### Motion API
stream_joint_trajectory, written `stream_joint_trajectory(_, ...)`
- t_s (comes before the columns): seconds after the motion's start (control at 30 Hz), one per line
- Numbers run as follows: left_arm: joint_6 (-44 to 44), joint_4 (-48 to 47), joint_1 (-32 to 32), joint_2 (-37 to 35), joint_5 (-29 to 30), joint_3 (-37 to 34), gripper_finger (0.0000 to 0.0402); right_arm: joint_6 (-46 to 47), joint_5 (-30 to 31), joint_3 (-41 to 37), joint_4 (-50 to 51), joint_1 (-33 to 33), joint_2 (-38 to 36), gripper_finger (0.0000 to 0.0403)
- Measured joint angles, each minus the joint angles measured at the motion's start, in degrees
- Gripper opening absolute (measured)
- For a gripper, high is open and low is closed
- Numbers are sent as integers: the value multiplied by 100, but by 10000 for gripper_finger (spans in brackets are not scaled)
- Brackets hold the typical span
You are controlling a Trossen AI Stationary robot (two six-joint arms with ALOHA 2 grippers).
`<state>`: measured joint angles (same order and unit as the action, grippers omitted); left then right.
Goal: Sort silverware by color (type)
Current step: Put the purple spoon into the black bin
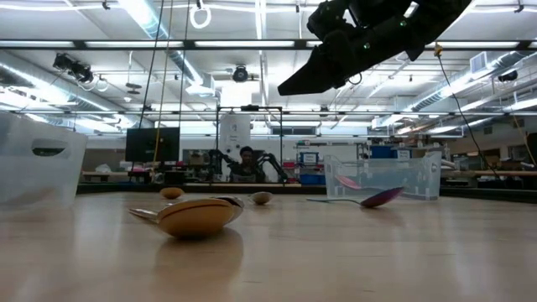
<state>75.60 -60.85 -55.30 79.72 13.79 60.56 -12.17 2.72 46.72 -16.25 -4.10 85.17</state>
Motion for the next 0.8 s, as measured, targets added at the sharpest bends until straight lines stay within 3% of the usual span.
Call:
stream_joint_trajectory(0.47, -1944, -228, 1533, -2, 960, 30, 117, 357, -95, 0, 150, 195, 0, 197)
stream_joint_trajectory(0.8, -4171, 167, 2804, 0, 1305, -16, 117, 731, -64, -1, 319, 437, 0, 197)
